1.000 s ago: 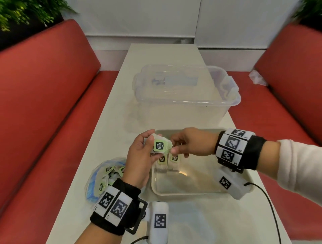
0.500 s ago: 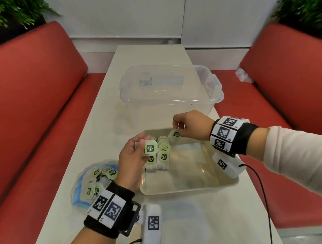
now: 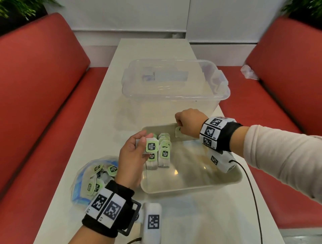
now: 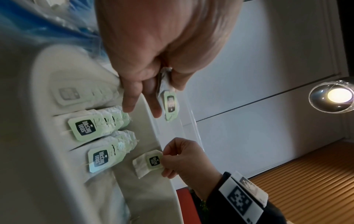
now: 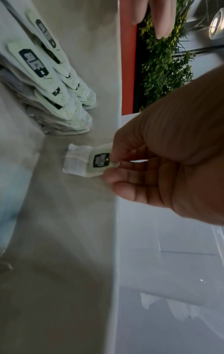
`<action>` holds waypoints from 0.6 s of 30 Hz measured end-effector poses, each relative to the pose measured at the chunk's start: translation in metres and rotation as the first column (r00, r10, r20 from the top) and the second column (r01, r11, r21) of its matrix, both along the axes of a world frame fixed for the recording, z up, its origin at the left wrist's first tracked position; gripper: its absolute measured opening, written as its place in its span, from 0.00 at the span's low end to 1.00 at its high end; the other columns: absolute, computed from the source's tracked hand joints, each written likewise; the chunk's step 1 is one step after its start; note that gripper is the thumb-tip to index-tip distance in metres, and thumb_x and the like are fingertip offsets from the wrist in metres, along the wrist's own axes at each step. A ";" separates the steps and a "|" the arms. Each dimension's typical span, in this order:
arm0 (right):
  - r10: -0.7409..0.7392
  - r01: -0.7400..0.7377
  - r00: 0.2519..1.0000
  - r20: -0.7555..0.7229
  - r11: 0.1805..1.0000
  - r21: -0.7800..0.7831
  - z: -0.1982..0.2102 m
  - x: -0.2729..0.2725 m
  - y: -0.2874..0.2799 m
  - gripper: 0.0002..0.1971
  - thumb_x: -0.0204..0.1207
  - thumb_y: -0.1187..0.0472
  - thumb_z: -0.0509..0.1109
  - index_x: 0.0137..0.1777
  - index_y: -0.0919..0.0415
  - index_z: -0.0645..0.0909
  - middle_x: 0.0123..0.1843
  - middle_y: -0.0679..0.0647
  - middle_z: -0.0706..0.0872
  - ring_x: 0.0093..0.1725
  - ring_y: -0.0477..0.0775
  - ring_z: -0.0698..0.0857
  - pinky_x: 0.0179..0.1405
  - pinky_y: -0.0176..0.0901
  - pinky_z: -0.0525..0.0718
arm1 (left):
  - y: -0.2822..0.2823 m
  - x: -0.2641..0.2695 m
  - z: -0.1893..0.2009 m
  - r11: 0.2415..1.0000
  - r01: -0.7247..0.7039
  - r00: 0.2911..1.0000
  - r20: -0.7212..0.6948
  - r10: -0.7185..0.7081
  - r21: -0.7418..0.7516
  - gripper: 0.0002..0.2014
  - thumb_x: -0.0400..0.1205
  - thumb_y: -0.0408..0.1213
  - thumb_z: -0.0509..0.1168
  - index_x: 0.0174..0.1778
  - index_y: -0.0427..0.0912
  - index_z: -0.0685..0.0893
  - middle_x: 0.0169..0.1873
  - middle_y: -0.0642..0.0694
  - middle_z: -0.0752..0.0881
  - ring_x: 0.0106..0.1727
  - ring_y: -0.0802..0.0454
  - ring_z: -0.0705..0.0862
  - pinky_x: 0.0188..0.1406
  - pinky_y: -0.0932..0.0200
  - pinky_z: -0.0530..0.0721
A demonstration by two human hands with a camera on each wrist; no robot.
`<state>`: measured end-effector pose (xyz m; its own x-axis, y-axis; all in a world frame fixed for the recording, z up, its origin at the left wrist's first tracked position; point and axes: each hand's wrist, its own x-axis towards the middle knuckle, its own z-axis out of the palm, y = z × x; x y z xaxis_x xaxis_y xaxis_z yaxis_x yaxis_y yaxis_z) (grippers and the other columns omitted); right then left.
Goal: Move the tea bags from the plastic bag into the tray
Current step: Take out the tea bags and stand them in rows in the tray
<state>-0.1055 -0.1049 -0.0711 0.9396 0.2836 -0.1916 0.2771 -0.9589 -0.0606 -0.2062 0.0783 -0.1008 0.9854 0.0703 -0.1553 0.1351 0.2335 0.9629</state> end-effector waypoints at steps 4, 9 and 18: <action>-0.007 0.009 0.998 0.065 0.999 -0.041 -0.004 0.000 0.002 0.09 0.74 0.71 0.61 0.53 0.63 0.74 0.52 0.59 0.76 0.38 0.60 0.74 0.36 0.46 0.73 | 0.002 0.000 0.000 1.000 0.008 1.000 0.003 -0.008 -0.004 0.08 0.86 0.37 0.56 0.54 0.50 0.80 0.50 0.57 0.88 0.46 0.59 0.87 0.44 0.61 0.82; 0.002 0.004 0.998 0.058 0.994 -0.106 -0.009 0.000 0.004 0.14 0.74 0.72 0.61 0.59 0.64 0.71 0.56 0.61 0.75 0.36 0.60 0.73 0.33 0.46 0.71 | 0.007 0.001 -0.001 1.000 0.022 1.000 0.010 -0.022 -0.005 0.08 0.85 0.37 0.56 0.54 0.49 0.80 0.50 0.57 0.88 0.44 0.60 0.88 0.42 0.64 0.85; 0.013 -0.003 0.999 0.034 0.963 -0.268 -0.016 -0.005 0.009 0.14 0.78 0.56 0.65 0.60 0.62 0.76 0.57 0.59 0.77 0.51 0.60 0.82 0.38 0.45 0.72 | 0.011 0.002 0.000 1.000 0.025 1.000 0.012 -0.025 -0.015 0.08 0.85 0.37 0.56 0.53 0.51 0.80 0.52 0.55 0.87 0.49 0.55 0.86 0.41 0.65 0.84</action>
